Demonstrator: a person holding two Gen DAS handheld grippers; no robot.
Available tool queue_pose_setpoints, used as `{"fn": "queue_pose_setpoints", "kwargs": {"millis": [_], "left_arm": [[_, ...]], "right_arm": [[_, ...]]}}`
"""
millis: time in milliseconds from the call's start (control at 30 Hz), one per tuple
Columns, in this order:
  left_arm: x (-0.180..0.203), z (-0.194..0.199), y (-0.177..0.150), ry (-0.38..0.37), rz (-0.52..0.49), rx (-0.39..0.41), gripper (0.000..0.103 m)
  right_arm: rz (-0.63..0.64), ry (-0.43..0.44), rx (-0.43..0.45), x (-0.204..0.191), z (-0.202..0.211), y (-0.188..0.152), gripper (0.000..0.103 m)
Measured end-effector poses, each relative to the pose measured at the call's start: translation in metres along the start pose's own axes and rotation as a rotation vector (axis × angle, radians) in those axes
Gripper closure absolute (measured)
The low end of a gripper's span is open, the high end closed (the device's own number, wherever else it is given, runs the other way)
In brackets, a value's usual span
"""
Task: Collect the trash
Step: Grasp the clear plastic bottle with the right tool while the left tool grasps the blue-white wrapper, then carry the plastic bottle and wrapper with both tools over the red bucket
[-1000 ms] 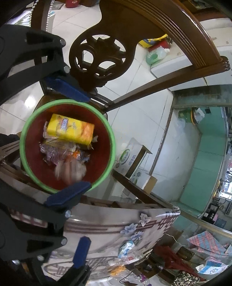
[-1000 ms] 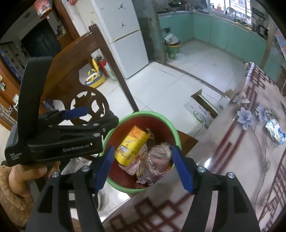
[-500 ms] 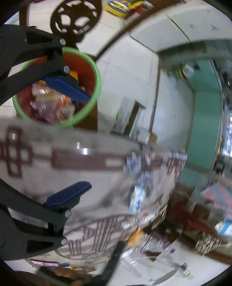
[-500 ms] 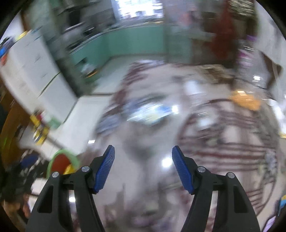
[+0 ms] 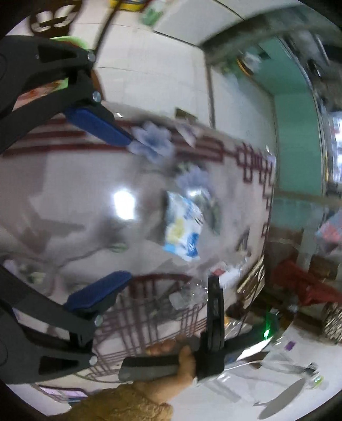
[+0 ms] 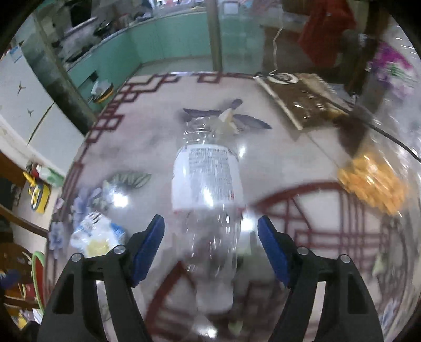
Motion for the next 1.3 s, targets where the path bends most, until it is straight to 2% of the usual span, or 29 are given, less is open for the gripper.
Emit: {"fn": "queue_pose_setpoints", "kwargs": {"millis": [133, 167, 300, 500, 567, 600, 633, 700, 733, 800, 833, 1133, 1300], "left_arm": [[0.004, -0.042, 0.028, 0.018, -0.07, -0.024, 0.008], [0.005, -0.052, 0.034, 0.021, -0.072, -0.032, 0.008], [0.001, -0.093, 0.053, 0.001, -0.047, -0.05, 0.008], [0.012, -0.127, 0.058, -0.012, -0.068, -0.07, 0.008], [0.019, -0.128, 0.057, 0.017, -0.107, -0.044, 0.016], [0.022, -0.128, 0.056, 0.047, -0.132, -0.029, 0.033], [0.025, -0.127, 0.057, 0.062, -0.151, -0.019, 0.044], [0.027, -0.125, 0.058, 0.049, -0.16, -0.013, 0.083], [0.026, -0.124, 0.059, 0.035, -0.152, -0.02, 0.087], [0.024, -0.115, 0.058, 0.014, -0.132, -0.022, 0.098], [0.024, -0.108, 0.057, 0.007, -0.125, -0.02, 0.1], [0.03, -0.002, 0.03, -0.004, -0.057, 0.067, 0.101], [0.031, 0.058, -0.01, -0.006, 0.009, 0.092, 0.101]], "right_arm": [[-0.017, 0.069, -0.031, 0.009, -0.023, 0.007, 0.035], [-0.014, 0.081, -0.035, 0.01, -0.025, 0.006, 0.046], [-0.026, 0.127, 0.001, 0.015, -0.018, -0.002, 0.047], [-0.065, 0.182, 0.057, 0.02, -0.001, -0.022, 0.046], [-0.075, 0.181, 0.071, 0.02, 0.005, -0.028, 0.046], [-0.077, 0.175, 0.077, 0.019, 0.006, -0.029, 0.046], [-0.078, 0.168, 0.086, 0.019, 0.009, -0.031, 0.046], [-0.076, 0.155, 0.102, 0.017, 0.016, -0.034, 0.046], [-0.077, 0.151, 0.111, 0.016, 0.022, -0.037, 0.046], [-0.079, 0.149, 0.122, 0.013, 0.031, -0.039, 0.046], [-0.078, 0.148, 0.134, 0.011, 0.04, -0.042, 0.046], [-0.078, 0.155, 0.247, -0.024, 0.128, -0.081, 0.046], [-0.069, 0.174, 0.263, -0.058, 0.169, -0.118, 0.046]]}}
Point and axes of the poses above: each gripper's, at about its wrist camera, not at the fingertips, and z roughly against the way its jaws point, x to its right, y to its top, the point moved 2 cm from there along -z, roughly the way its jaws point
